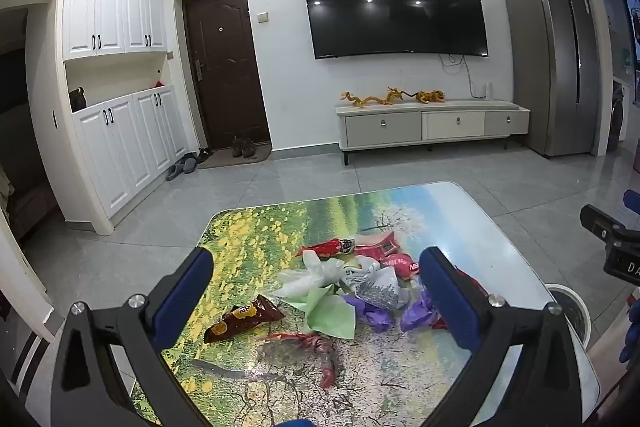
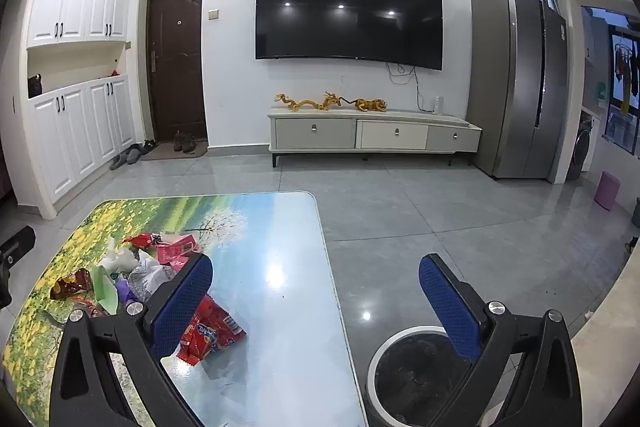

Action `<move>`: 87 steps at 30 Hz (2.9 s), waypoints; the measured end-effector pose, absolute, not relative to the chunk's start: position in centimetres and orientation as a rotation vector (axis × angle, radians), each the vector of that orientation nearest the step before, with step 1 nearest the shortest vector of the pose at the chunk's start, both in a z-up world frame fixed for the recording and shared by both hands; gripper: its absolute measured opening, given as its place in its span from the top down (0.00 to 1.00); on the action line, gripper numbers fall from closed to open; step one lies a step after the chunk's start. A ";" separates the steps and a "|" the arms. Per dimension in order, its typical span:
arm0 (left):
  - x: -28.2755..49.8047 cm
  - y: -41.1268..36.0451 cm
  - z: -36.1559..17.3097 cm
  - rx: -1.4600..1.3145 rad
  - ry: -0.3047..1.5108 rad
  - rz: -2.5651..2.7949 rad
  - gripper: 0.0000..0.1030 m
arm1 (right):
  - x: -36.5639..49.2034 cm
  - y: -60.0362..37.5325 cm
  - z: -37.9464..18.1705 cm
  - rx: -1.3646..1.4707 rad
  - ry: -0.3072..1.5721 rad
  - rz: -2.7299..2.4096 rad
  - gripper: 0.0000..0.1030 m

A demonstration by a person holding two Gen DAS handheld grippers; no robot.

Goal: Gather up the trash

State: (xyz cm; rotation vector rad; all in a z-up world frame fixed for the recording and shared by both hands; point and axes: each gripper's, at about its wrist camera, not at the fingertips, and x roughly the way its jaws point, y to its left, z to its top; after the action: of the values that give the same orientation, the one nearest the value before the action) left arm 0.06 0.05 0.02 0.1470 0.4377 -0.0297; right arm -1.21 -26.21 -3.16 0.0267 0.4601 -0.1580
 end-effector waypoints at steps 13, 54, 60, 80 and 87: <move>-0.1 0.3 0.3 0.126 0.409 -0.024 0.00 | -1.1 -27.1 -3.0 0.031 0.459 -0.167 0.00; 0.2 1.7 1.0 0.075 0.390 0.018 0.00 | -2.7 -27.6 -2.4 0.075 0.384 -0.205 0.00; 0.4 3.7 1.8 0.052 0.374 0.055 0.00 | -2.6 -27.7 -2.4 0.071 0.391 -0.199 0.00; 2.6 10.2 -2.0 -0.008 0.522 0.060 0.00 | -0.4 -25.9 -3.5 0.072 0.466 -0.080 0.00; 3.4 7.3 -6.8 0.001 0.670 -0.080 0.01 | 2.8 -25.5 -5.9 0.050 0.565 -0.047 0.04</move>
State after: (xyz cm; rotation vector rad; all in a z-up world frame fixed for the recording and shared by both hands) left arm 3.37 7.33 -6.78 0.0008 0.6701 -0.0795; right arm 2.83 -25.48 -5.88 0.0503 0.5646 -0.0473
